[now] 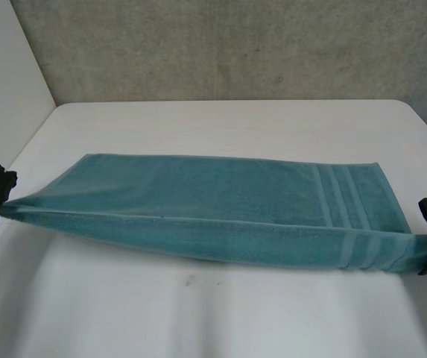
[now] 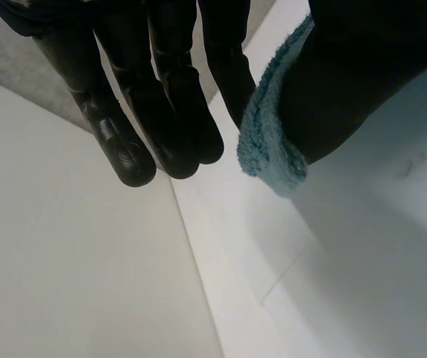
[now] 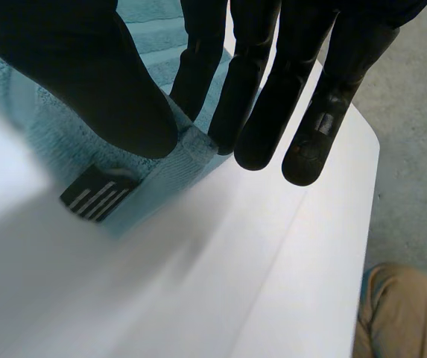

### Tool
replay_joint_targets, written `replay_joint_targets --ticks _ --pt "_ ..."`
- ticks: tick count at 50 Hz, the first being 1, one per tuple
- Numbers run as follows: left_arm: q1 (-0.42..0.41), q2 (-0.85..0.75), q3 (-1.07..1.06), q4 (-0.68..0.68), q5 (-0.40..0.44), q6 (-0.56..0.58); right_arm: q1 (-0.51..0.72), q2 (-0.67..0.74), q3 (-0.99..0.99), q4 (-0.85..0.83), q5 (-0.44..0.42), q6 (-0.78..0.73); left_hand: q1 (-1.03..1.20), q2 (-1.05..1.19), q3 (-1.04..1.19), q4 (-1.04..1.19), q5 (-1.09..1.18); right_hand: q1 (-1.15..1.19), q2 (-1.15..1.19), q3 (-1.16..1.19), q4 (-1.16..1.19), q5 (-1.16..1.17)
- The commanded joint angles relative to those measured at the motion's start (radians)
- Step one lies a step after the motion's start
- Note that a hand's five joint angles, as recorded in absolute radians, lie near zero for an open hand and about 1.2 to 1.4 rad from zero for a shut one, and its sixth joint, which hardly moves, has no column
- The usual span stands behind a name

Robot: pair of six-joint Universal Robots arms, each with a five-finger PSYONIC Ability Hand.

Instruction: Fold the laundry

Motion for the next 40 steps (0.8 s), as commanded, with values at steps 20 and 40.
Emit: replay_joint_targets --ticks 20,40 --pt "0.089 -0.206 0.148 -0.189 0.262 0.02 0.081 0.102 -0.138 0.083 0.03 -0.041 0.251 0.198 0.203 0.201 0.264 0.416 0.214 0.209 0.2 0.223" --pt "-0.106 -0.771 0.623 0.108 0.053 -0.017 0.226 0.541 -0.483 -0.327 0.188 0.096 0.251 0.198 0.203 0.201 0.264 0.416 0.214 0.209 0.2 0.223"
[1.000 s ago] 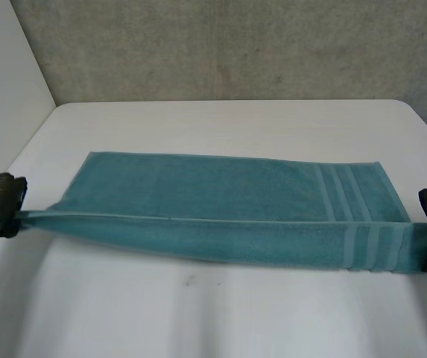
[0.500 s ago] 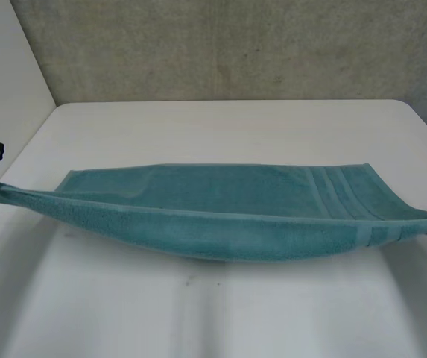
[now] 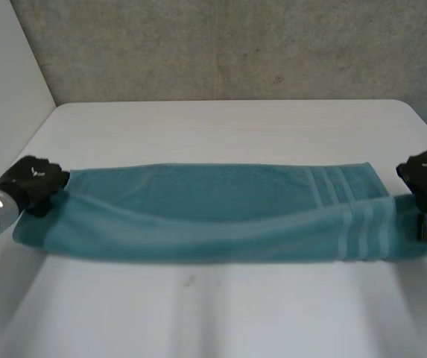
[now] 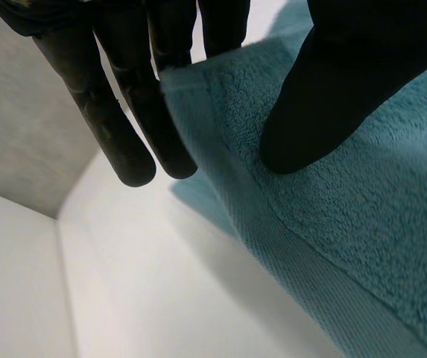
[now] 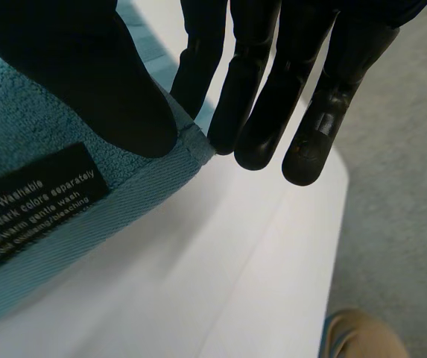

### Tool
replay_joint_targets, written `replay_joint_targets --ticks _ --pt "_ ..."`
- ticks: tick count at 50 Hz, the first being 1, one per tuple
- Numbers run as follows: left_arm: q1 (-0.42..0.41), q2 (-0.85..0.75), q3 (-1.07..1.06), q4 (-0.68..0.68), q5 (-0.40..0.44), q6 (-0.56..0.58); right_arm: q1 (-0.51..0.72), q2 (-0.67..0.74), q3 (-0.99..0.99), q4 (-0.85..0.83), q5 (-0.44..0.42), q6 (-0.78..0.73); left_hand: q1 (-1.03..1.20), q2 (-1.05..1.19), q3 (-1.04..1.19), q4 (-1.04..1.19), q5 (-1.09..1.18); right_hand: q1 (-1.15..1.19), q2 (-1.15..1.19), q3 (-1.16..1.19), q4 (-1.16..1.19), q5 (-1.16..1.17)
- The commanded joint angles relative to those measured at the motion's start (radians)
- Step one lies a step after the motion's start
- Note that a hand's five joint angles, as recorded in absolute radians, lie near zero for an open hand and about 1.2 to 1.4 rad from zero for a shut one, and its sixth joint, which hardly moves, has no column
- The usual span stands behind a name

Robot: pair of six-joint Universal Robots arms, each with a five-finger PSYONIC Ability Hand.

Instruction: Fold the laundry

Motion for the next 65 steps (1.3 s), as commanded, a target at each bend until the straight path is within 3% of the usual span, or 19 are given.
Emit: replay_joint_targets --ticks 1,4,15,29,30,31,32,33,34,35,36,37,43,50,53,58,65 --pt "-0.056 -0.163 0.174 0.145 -0.14 -0.025 0.058 0.166 -0.15 -0.177 0.068 0.034 0.251 0.197 0.202 0.201 0.264 0.416 0.214 0.209 0.2 0.223" --pt "-0.071 -0.212 0.237 0.151 -0.163 -0.026 0.073 0.237 -0.219 -0.212 0.109 0.028 0.251 0.197 0.202 0.201 0.264 0.416 0.214 0.209 0.2 0.223" --pt "-0.134 -0.325 0.364 0.234 -0.171 -0.037 0.142 0.428 -0.411 -0.306 0.131 0.03 0.251 0.197 0.202 0.201 0.264 0.416 0.214 0.209 0.2 0.223" --pt "-0.165 -0.421 0.44 0.29 -0.194 -0.034 0.17 0.55 -0.556 -0.375 0.166 0.025 0.251 0.197 0.202 0.201 0.264 0.416 0.214 0.209 0.2 0.223" --pt "-0.172 -0.421 0.434 0.302 -0.194 -0.032 0.171 0.554 -0.559 -0.375 0.168 0.024 0.251 0.197 0.202 0.201 0.264 0.359 0.157 0.152 0.143 0.166" --pt "-0.184 -0.418 0.428 0.314 -0.194 -0.029 0.172 0.556 -0.559 -0.375 0.169 0.027 0.228 0.174 0.18 0.178 0.241 -0.223 -0.425 -0.43 -0.439 -0.416" --pt "-0.185 -0.418 0.427 0.314 -0.194 -0.029 0.172 0.556 -0.559 -0.375 0.169 0.027 0.228 0.174 0.179 0.177 0.241 -0.228 -0.431 -0.436 -0.445 -0.421" --pt "-0.198 -0.415 0.418 0.323 -0.194 -0.028 0.175 0.554 -0.557 -0.374 0.172 0.028 -0.223 -0.277 -0.271 -0.273 -0.209 -0.76 -0.963 -0.968 -0.977 -0.953" --pt "-0.198 -0.415 0.418 0.323 -0.194 -0.028 0.175 0.554 -0.557 -0.374 0.172 0.028 -0.227 -0.281 -0.276 -0.278 -0.214 -0.766 -0.968 -0.973 -0.982 -0.959" --pt "-0.209 -0.41 0.406 0.331 -0.195 -0.026 0.179 0.551 -0.554 -0.374 0.181 0.03 -0.736 -0.79 -0.784 -0.786 -0.723 -0.805 -1.008 -1.013 -1.022 -0.998" --pt "-0.217 -0.405 0.397 0.337 -0.198 -0.025 0.185 0.553 -0.551 -0.374 0.186 0.031 -0.968 -1.022 -1.016 -1.018 -0.954 -0.805 -1.008 -1.013 -1.022 -0.998" --pt "-0.217 -0.405 0.397 0.337 -0.198 -0.025 0.185 0.553 -0.551 -0.374 0.186 0.031 -0.97 -1.024 -1.018 -1.02 -0.957 -0.805 -1.008 -1.013 -1.022 -0.998" --pt "-0.224 -0.324 0.348 0.343 -0.206 -0.02 0.181 0.473 -0.506 -0.361 0.209 0.068 -0.967 -1.021 -1.016 -1.017 -0.954 -0.805 -1.008 -1.013 -1.022 -0.998" --pt "-0.223 -0.183 0.25 0.333 -0.231 -0.034 0.168 0.227 -0.318 -0.342 0.194 0.158 -0.967 -1.021 -1.016 -1.017 -0.954 -0.805 -1.008 -1.013 -1.022 -0.998" --pt "-0.212 -0.108 0.184 0.333 -0.241 -0.049 0.159 0.183 -0.284 -0.322 0.186 0.171 -0.97 -1.024 -1.018 -1.02 -0.957 -0.805 -1.008 -1.013 -1.022 -0.998" --pt "-0.194 0.0 0.088 0.329 -0.241 -0.114 0.077 0.041 -0.145 -0.185 0.11 0.2 -0.97 -1.024 -1.018 -1.02 -0.957 -0.805 -1.008 -1.013 -1.022 -0.998" --pt "-0.151 0.131 -0.052 0.297 -0.235 -0.267 -0.003 -0.056 -0.019 -0.078 -0.005 0.241 -0.97 -1.024 -1.018 -1.02 -0.957 -0.805 -1.008 -1.013 -1.022 -0.998"
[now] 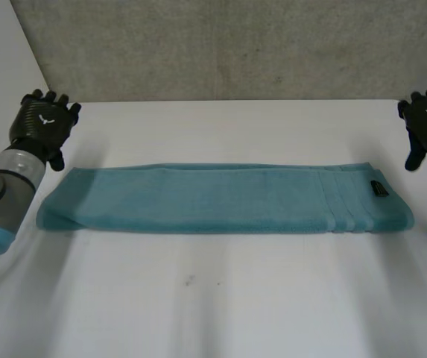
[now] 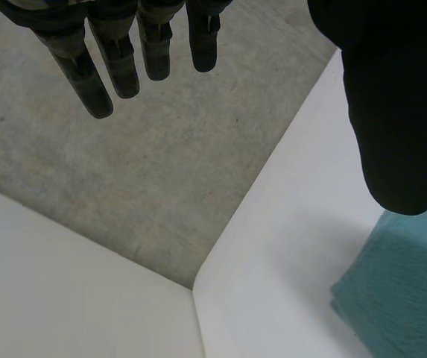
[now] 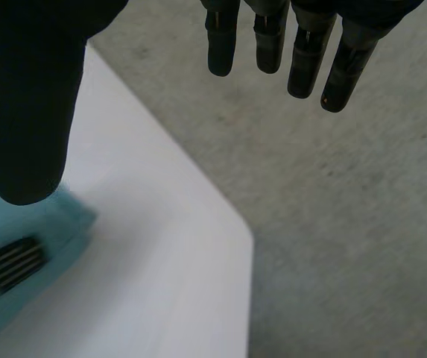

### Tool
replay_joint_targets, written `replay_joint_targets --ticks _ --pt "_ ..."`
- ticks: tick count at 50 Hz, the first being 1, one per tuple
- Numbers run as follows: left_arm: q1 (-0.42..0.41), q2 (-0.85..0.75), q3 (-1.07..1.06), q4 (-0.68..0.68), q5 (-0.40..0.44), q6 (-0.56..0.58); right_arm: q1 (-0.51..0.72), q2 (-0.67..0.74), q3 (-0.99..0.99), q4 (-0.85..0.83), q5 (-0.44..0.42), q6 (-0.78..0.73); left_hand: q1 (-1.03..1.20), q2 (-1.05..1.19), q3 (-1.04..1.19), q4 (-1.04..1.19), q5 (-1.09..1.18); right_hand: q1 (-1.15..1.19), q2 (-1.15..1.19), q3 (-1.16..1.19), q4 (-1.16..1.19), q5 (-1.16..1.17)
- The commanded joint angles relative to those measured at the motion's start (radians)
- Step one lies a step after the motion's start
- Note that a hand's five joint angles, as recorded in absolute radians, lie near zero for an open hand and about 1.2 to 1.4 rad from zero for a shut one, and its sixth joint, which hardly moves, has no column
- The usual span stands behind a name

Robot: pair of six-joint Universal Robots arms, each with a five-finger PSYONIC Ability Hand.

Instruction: Fold the laundry

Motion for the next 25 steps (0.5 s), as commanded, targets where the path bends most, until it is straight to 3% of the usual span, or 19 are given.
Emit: replay_joint_targets --ticks 1,11,17,25 --pt "0.044 0.151 -0.155 -0.05 0.007 -0.18 -0.125 -0.138 0.178 0.159 -0.163 0.058 -0.024 -0.034 -0.045 -0.034 -0.048 -0.014 -0.025 -0.019 -0.037 -0.046" --pt "0.045 0.176 -0.21 -0.145 0.009 -0.353 -0.205 -0.138 0.278 0.193 -0.309 0.084 -0.019 -0.028 -0.039 -0.028 -0.042 0.18 0.17 0.175 0.157 0.149" --pt "0.045 0.172 -0.249 -0.138 0.011 -0.375 -0.228 -0.066 0.306 0.144 -0.374 0.088 -0.016 -0.025 -0.036 -0.025 -0.039 0.251 0.24 0.246 0.228 0.219" --pt "0.042 0.162 -0.263 -0.128 0.011 -0.375 -0.233 0.0 0.298 0.059 -0.381 0.076 -0.019 -0.028 -0.039 -0.028 -0.042 0.421 0.41 0.416 0.398 0.389"
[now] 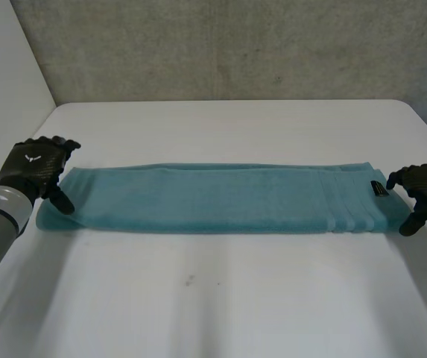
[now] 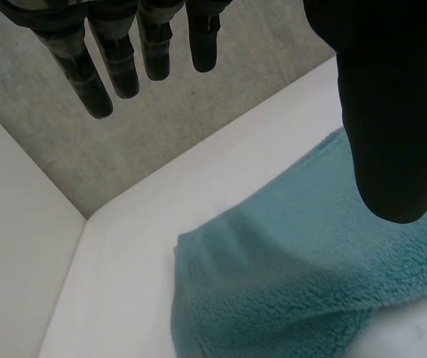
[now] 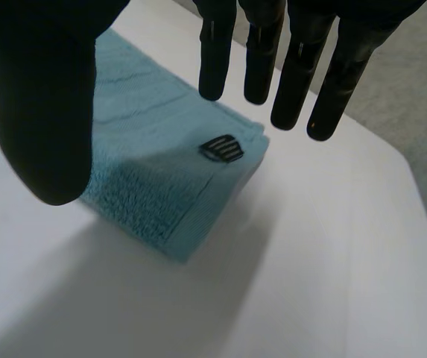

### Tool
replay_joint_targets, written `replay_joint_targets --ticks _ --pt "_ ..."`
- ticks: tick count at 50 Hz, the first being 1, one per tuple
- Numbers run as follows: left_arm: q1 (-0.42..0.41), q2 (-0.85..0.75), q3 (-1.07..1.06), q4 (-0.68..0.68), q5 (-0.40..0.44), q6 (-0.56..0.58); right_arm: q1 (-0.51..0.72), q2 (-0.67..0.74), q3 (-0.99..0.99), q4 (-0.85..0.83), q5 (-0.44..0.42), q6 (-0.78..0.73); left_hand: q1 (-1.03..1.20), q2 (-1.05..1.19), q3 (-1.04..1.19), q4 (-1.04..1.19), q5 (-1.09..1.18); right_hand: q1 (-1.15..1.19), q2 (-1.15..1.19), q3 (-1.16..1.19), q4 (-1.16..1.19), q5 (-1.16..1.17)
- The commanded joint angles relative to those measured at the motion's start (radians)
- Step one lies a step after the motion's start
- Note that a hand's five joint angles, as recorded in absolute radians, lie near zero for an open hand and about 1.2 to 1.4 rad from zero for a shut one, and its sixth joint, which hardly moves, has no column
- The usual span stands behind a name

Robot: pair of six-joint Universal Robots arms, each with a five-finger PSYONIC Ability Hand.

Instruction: Fold the laundry

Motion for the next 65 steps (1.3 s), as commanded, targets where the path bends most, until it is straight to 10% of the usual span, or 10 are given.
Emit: replay_joint_targets --ticks 1,18,25,35,44,55,65 --pt "-0.003 -0.01 -0.015 0.013 0.0 0.004 -0.003 0.066 -0.008 -0.078 -0.011 -0.012 -0.019 -0.028 -0.039 -0.028 -0.042 0.265 0.212 0.208 0.208 0.218" --pt "-0.011 -0.01 -0.023 0.013 0.0 0.006 0.0 0.186 -0.087 -0.092 -0.003 -0.016 -0.019 -0.028 -0.039 -0.028 -0.042 0.488 0.435 0.431 0.431 0.441" --pt "-0.012 -0.01 -0.024 0.013 0.0 0.004 -0.006 0.198 -0.106 -0.094 0.006 -0.016 -0.016 -0.025 -0.036 -0.025 -0.039 1.027 0.975 0.97 0.97 0.981" --pt "-0.011 -0.007 -0.024 0.011 -0.003 0.004 -0.174 0.2 -0.238 -0.137 0.261 -0.076 -0.016 -0.025 -0.036 -0.025 -0.039 1.027 0.975 0.97 0.97 0.981" --pt "-0.005 -0.001 -0.023 0.011 -0.007 0.004 -0.185 0.18 -0.339 -0.1 0.29 -0.18 -0.016 -0.025 -0.036 -0.025 -0.039 1.027 0.975 0.97 0.97 0.981" --pt "-0.002 0.004 -0.023 0.011 -0.009 0.004 0.224 0.068 -0.431 -0.109 0.282 -0.05 -0.019 -0.028 -0.039 -0.028 -0.042 1.027 0.975 0.97 0.97 0.981" --pt "-0.003 0.005 -0.026 0.008 -0.01 0.004 0.782 0.244 -0.545 -0.212 0.258 -0.052 -0.019 -0.028 -0.039 -0.028 -0.042 1.027 0.975 0.97 0.97 0.981"
